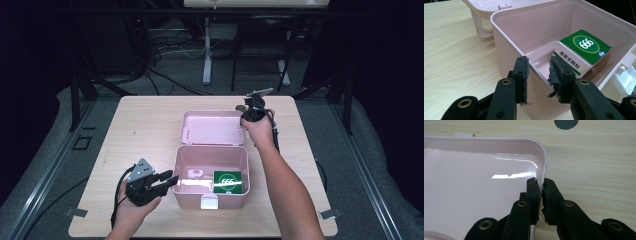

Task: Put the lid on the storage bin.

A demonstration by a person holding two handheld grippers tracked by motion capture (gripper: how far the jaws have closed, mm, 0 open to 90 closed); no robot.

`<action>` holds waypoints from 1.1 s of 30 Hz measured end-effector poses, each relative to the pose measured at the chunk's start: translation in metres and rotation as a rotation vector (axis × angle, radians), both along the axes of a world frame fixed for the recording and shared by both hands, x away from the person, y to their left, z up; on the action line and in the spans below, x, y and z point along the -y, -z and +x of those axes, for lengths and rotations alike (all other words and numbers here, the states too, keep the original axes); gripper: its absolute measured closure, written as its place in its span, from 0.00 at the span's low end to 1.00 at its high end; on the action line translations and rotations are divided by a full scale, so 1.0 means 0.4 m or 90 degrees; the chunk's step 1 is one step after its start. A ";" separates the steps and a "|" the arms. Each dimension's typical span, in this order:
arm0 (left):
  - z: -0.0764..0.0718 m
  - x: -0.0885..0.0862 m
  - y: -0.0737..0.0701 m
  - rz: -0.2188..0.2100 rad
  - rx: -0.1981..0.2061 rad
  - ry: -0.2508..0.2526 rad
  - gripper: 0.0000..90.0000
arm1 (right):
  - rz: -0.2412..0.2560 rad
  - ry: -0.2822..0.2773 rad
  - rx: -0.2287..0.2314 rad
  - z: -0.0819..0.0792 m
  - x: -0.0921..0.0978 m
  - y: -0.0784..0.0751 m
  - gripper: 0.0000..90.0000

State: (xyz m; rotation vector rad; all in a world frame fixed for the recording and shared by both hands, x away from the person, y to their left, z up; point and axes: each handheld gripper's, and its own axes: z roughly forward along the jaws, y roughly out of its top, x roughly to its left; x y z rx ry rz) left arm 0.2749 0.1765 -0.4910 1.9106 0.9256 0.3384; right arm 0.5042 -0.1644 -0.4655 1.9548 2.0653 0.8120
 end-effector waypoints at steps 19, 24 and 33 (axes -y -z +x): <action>0.000 0.000 0.005 -0.011 -0.001 -0.006 0.74 | 0.009 -0.017 0.101 -0.055 0.003 -0.084 0.96; 0.000 0.000 0.005 -0.012 -0.003 -0.008 0.74 | 0.000 -0.030 0.124 -0.081 0.005 -0.112 0.96; 0.000 0.002 0.005 -0.012 -0.001 -0.010 0.74 | 0.008 -0.049 0.173 -0.124 0.012 -0.148 0.96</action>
